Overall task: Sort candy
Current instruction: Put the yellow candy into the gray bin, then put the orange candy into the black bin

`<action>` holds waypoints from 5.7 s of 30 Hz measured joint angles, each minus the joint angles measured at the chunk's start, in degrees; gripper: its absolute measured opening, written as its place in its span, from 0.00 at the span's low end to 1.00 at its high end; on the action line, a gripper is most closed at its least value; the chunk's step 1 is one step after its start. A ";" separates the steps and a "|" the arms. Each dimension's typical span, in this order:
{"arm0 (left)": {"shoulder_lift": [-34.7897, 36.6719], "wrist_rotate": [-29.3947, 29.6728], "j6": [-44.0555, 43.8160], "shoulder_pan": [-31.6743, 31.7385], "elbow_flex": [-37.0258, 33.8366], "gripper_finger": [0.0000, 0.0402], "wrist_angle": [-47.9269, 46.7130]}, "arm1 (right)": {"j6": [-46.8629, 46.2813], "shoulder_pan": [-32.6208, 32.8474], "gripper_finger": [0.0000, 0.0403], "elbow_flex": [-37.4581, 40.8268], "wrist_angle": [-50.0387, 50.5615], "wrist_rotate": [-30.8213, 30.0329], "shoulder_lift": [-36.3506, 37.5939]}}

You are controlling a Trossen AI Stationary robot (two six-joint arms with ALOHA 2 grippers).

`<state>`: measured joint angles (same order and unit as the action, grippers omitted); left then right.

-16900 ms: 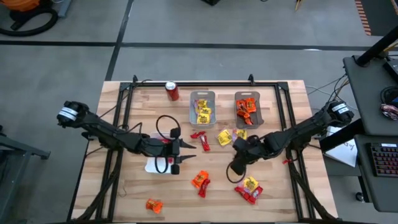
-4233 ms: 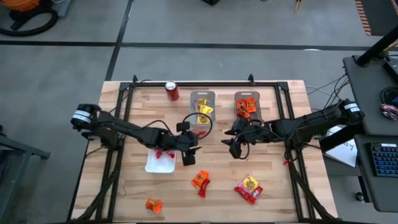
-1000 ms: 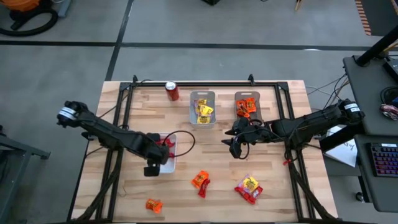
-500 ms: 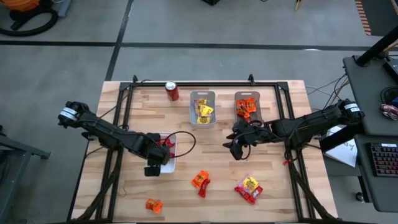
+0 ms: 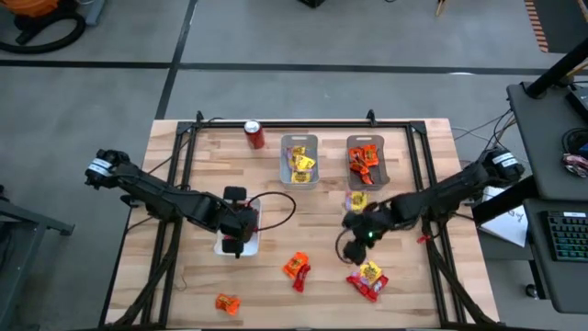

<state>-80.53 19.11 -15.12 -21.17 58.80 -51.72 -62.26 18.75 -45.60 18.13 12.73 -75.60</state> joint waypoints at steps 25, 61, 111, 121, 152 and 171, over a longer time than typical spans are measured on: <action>0.02 1.58 8.90 0.00 1.51 0.28 9.57 | -10.11 16.93 0.52 -21.22 37.80 0.73 -20.19; 0.02 1.57 10.13 0.00 1.45 0.28 12.63 | -11.58 16.71 0.03 -9.20 22.22 -14.26 -15.33; 0.04 2.63 -17.96 -10.10 1.44 0.28 6.23 | 47.97 -38.12 0.02 -31.97 5.32 -26.24 -25.49; 0.04 1.71 -22.13 -13.23 5.21 0.28 2.64 | 48.83 -39.16 0.18 -34.56 5.26 -26.13 -28.91; -21.43 -11.64 -44.02 -32.44 13.93 0.58 2.74 | 50.99 -21.18 0.34 -34.38 13.57 -24.27 -13.62; -26.18 -14.01 -44.16 -32.65 10.85 0.44 9.17 | 48.70 -14.15 0.35 -34.38 18.76 -24.68 -13.33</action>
<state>-106.72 5.10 -59.28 -53.82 69.65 -42.55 -13.56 4.60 -79.98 36.89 -11.95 -88.92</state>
